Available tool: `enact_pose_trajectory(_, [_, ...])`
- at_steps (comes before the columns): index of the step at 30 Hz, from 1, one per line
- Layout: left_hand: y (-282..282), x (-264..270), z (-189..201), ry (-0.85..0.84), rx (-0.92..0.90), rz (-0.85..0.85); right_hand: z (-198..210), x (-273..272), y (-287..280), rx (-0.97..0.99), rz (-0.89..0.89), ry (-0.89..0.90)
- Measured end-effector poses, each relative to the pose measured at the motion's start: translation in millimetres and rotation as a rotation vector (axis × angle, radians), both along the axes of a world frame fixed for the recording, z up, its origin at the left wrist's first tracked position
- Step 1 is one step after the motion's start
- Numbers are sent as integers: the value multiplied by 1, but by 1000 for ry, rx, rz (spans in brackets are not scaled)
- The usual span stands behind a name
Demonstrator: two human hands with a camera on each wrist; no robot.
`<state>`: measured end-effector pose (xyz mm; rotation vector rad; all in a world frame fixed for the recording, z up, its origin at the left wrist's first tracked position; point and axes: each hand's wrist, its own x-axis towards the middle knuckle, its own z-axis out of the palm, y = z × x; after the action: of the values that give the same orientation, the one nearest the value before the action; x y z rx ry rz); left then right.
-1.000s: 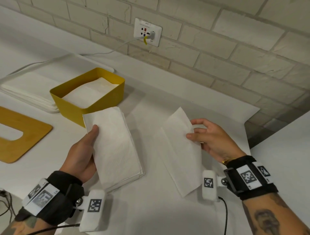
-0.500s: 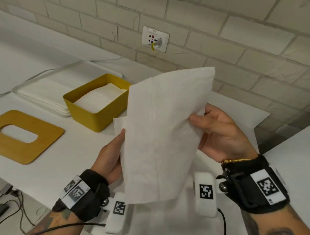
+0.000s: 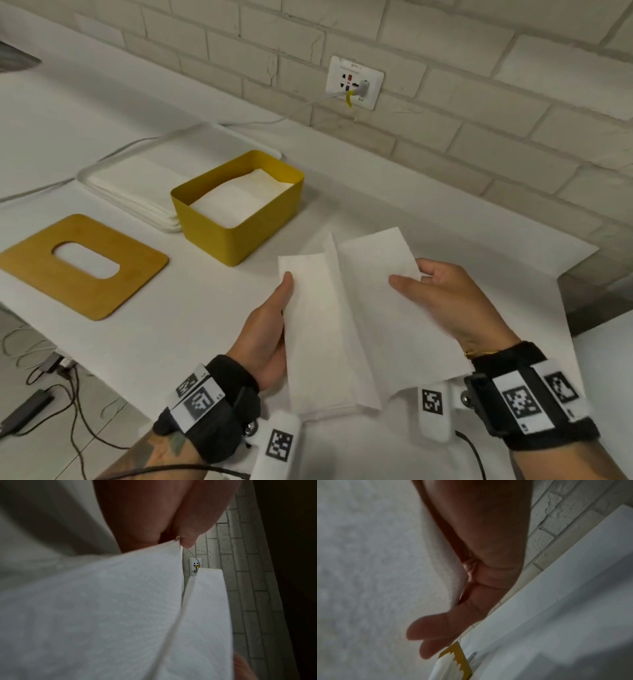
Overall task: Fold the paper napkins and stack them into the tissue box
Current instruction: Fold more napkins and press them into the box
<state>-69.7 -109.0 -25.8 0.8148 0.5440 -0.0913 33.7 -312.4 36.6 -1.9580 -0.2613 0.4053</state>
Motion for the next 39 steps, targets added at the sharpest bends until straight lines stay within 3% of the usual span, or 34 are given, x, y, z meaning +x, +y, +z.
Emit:
enact_pose_trajectory(3, [-3,0,-5,-6,-7,-17,0,-4,2,-121,2,-127])
enact_pose_trajectory(8, [-6,1,-8,-58,-32,-44,5,-10,4,-152,-41,-260])
enact_pose_trajectory(16, [-4,2,-14,-131,9,-120,2,-9,-8,-211,-84,-236])
enact_pose_trajectory(19, [-1,2,-15,-104,-5,-73,14,-10,-14,-129,-75,-212])
enact_pose_trajectory(25, [-4,8,-20,-20,-101,20,51,-30,11,300,265,-11])
enact_pose_trajectory(28, [-13,2,-7,-56,-78,-13,48,-27,22,415,244,41])
enact_pose_trajectory(31, [-18,-9,18,-90,-4,38,32,-17,21,380,181,45])
enact_pose_trajectory(33, [-13,-6,10,-107,-8,64,20,-12,17,308,152,46])
enact_pose_trajectory(36, [-4,4,-3,-85,-152,-32,4,-6,6,172,127,25])
enact_pose_trajectory(39, [0,2,-8,-60,-155,-87,-8,-3,-2,30,75,-61])
